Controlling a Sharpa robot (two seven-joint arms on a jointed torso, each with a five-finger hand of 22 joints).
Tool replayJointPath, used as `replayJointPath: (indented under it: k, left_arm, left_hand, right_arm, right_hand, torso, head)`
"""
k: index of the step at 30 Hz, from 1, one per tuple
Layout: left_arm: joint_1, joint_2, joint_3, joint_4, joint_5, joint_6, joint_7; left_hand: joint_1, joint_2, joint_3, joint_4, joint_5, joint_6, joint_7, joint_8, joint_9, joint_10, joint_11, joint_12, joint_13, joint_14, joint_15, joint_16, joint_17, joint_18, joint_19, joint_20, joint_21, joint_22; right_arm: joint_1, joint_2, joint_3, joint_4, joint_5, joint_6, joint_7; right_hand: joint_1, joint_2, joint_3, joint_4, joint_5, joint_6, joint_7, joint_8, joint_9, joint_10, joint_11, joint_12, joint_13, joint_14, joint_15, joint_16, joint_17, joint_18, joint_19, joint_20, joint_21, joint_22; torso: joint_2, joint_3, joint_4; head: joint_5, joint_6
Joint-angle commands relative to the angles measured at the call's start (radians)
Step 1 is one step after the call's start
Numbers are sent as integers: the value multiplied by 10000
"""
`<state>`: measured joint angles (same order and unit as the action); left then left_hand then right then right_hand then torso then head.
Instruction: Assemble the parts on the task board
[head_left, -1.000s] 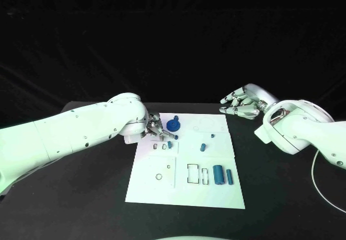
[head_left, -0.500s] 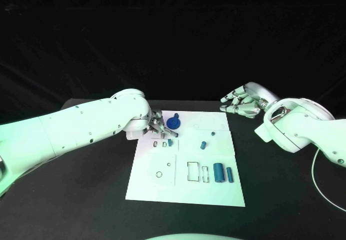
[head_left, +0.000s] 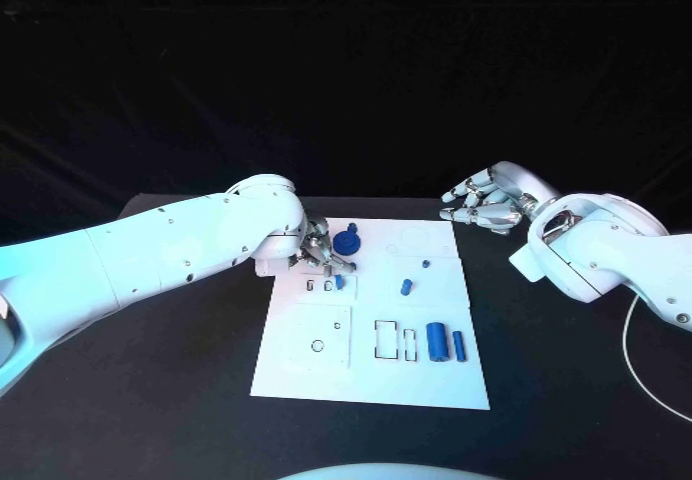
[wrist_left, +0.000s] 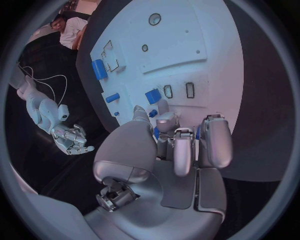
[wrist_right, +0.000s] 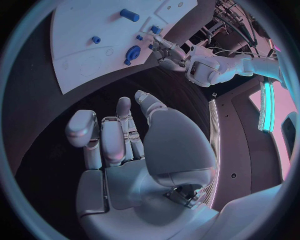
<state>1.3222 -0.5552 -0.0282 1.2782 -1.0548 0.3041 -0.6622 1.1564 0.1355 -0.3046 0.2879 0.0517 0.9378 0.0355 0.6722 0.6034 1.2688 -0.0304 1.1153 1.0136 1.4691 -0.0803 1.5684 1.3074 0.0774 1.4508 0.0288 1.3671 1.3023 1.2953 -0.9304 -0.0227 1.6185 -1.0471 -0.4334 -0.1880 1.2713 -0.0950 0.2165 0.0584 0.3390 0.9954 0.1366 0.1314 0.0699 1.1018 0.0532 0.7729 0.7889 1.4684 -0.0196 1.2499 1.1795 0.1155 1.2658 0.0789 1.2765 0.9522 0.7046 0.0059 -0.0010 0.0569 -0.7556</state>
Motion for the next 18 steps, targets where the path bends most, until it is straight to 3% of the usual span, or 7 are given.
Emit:
replayJointPath:
  k: [1, 18]
  left_arm:
    - [2, 81, -21, -59, -67, 326, -23]
    - [-35, 170, -98, -174, -66, 310, -6]
  left_hand:
    - [55, 68, -18, -26, -31, -70, 10, 32, 14, 83, 5, 24, 8, 1017, -68, 24, 2634, -157, -4, -63, 46, 17]
    - [145, 175, 17, -19, -6, -81, 3, 89, 107, 128, 1, 94, 84, 1017, -67, 24, 2634, -164, 8, -59, 79, 69]
  right_arm:
    - [2, 8, 1, 4, 48, 60, 49]
    - [1, 26, -1, 3, -96, 188, 58]
  right_hand:
    - [-65, 14, 6, 50, 13, 54, 9, 48, -13, -21, -43, -4, -9, 253, -78, -67, -11, 58, -40, 4, -30, -7]
    - [-107, 35, -7, 150, -122, 90, -3, 73, -7, 11, -51, 62, 4, 255, -84, -90, -23, 58, -33, -2, -45, -17]
  torso:
    - [9, -5, -3]
    - [6, 8, 2]
  head:
    - [-12, -21]
    - [-52, -66]
